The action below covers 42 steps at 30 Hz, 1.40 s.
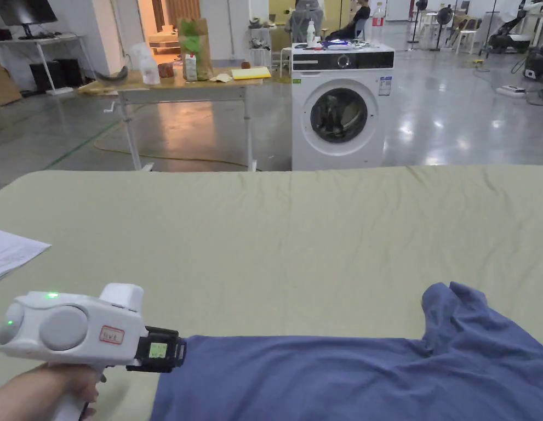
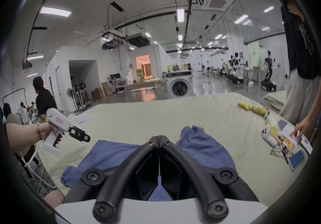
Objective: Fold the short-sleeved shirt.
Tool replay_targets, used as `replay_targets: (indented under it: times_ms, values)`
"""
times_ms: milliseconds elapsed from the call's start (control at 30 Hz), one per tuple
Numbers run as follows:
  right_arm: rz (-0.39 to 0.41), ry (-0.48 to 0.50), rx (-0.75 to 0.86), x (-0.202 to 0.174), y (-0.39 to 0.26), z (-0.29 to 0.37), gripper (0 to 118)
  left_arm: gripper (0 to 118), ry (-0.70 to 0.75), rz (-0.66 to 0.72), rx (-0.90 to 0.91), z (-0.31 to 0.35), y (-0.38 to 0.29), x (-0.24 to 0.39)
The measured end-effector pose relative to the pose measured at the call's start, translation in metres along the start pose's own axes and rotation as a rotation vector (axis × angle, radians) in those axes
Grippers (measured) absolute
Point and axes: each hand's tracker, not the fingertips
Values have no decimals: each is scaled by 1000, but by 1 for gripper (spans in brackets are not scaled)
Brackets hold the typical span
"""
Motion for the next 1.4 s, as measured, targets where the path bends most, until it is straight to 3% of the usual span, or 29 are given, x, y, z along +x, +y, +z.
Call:
replay_targets:
  times_ms: [33, 233, 333, 400, 467, 500, 567, 767, 867, 933, 1000, 1033, 1067, 1167, 1200, 1267, 1300, 1333, 1400]
  values:
    - [-7, -9, -14, 3, -2, -4, 0, 79, 13, 1, 3, -12, 0, -1]
    - [-30, -52, -82, 16, -15, -17, 0, 84, 5, 77, -90, -105, 14, -18]
    - [-27, -71, -99, 22, -17, -17, 0, 106, 8, 10, -110, -119, 12, -7]
    - [-28, -83, -104, 24, -18, -18, 0, 106, 71, -17, -101, -118, 8, 3]
    - [-41, -87, -108, 28, -19, -20, 0, 92, 110, -50, -54, -99, 2, 12]
    - [-53, -90, -107, 31, -20, -20, 0, 75, 108, -72, -12, -89, -3, 18]
    - [-73, -87, -101, 37, -19, -23, 0, 1, 96, -154, 58, -70, -8, 27]
    - [-93, -39, -153, 91, 6, -89, 0, 0, 29, -150, 222, -13, -19, 46]
    - [-158, -53, -353, 137, 15, -160, 5, 0, 17, -144, 235, 15, -19, 52]
    - [-223, -35, -505, 173, 10, -210, 18, 0, -3, -131, 267, 30, -25, 53]
    - [-200, -109, -617, 193, -1, -250, 94, 0, -8, -121, 276, 39, -22, 54]
    - [-181, -142, -645, 202, -6, -265, 118, 0, -11, -114, 278, 42, -23, 54]
    - [-180, -146, -621, 209, -7, -273, 112, 0, -18, -103, 279, 45, -26, 54]
    - [-154, -265, -707, 225, -27, -308, 111, 0, -15, -92, 274, 44, -24, 54]
    - [-161, -264, -735, 230, -33, -316, 110, 0, -8, -94, 266, 43, -25, 54]
    - [-131, -248, -816, 233, -44, -329, 95, 0, 7, -96, 244, 35, -22, 49]
    - [-54, -284, -859, 219, -42, -331, 93, 0, 11, -98, 231, 32, -23, 48]
    - [20, -255, -848, 213, -40, -330, 91, 0, 16, -98, 218, 30, -23, 47]
    - [16, -243, -849, 205, -32, -327, 69, 0, 21, -95, 194, 21, -20, 43]
